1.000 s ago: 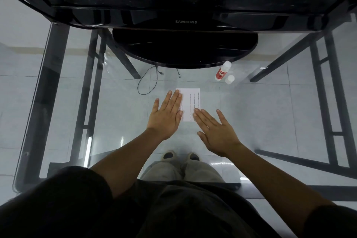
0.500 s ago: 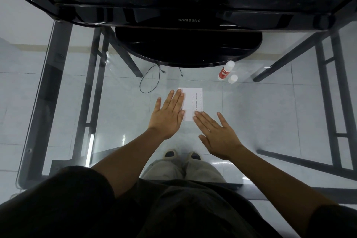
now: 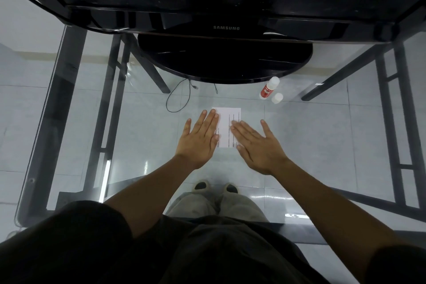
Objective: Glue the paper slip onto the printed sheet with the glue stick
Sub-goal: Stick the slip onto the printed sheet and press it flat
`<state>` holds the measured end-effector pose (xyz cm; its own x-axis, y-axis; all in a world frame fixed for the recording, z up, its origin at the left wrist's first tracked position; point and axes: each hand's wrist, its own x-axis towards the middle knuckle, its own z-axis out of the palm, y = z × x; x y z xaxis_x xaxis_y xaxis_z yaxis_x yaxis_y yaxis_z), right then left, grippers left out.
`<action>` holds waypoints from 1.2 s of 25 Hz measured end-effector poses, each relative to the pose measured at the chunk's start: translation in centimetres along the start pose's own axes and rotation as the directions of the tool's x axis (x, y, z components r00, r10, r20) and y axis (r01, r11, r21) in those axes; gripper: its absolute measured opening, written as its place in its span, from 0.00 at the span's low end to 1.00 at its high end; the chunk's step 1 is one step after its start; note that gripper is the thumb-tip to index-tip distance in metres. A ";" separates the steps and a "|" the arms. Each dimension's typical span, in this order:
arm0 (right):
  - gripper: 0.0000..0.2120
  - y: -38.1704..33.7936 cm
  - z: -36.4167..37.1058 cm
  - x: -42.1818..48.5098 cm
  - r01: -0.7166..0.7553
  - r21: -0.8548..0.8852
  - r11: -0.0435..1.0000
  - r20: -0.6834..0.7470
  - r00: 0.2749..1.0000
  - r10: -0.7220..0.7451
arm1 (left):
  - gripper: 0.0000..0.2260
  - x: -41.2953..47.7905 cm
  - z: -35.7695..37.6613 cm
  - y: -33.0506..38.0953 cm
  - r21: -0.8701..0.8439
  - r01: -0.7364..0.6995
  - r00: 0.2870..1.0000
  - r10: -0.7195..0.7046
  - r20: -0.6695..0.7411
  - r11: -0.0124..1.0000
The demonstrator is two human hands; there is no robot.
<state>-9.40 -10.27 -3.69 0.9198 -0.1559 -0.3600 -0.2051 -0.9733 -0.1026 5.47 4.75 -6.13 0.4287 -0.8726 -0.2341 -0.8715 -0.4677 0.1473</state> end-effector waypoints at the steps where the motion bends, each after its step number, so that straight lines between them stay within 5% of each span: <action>1: 0.28 0.1 0.0 0.0 -0.050 0.010 0.999 -0.017 0.999 0.050 | 0.25 0.0 0.0 0.0 -0.005 -0.003 1.000 0.003 0.001 1.000; 8: 0.27 -2.8 0.1 1.1 -0.067 0.025 0.997 -0.073 0.995 0.069 | 0.25 -0.1 0.0 0.0 0.018 -0.003 1.000 0.003 0.004 1.000; 14: 0.29 -1.8 -0.4 3.1 -0.346 0.086 0.934 -0.111 0.929 0.354 | 0.25 0.0 -0.2 0.1 -0.008 0.006 1.000 -0.006 0.024 1.000; 19: 0.28 -2.6 0.4 2.7 -0.196 0.046 0.980 -0.104 0.974 0.199 | 0.25 0.0 0.0 -0.1 0.021 0.001 1.000 -0.001 0.004 1.000; 25: 0.28 -3.6 0.9 3.0 -0.419 0.098 0.903 -0.133 0.893 0.429 | 0.26 0.1 0.0 0.2 0.020 0.020 1.000 -0.021 0.019 1.000; 30: 0.30 -3.6 0.8 3.0 -0.419 0.081 0.904 -0.130 0.895 0.427 | 0.25 0.2 -0.4 1.1 -0.036 0.092 0.996 -0.092 0.017 0.995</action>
<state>-6.19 -7.13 -5.18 0.7793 -0.5767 -0.2453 -0.5981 -0.8012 -0.0166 4.67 4.01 -5.62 0.5028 -0.8235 -0.2626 -0.8192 -0.5510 0.1593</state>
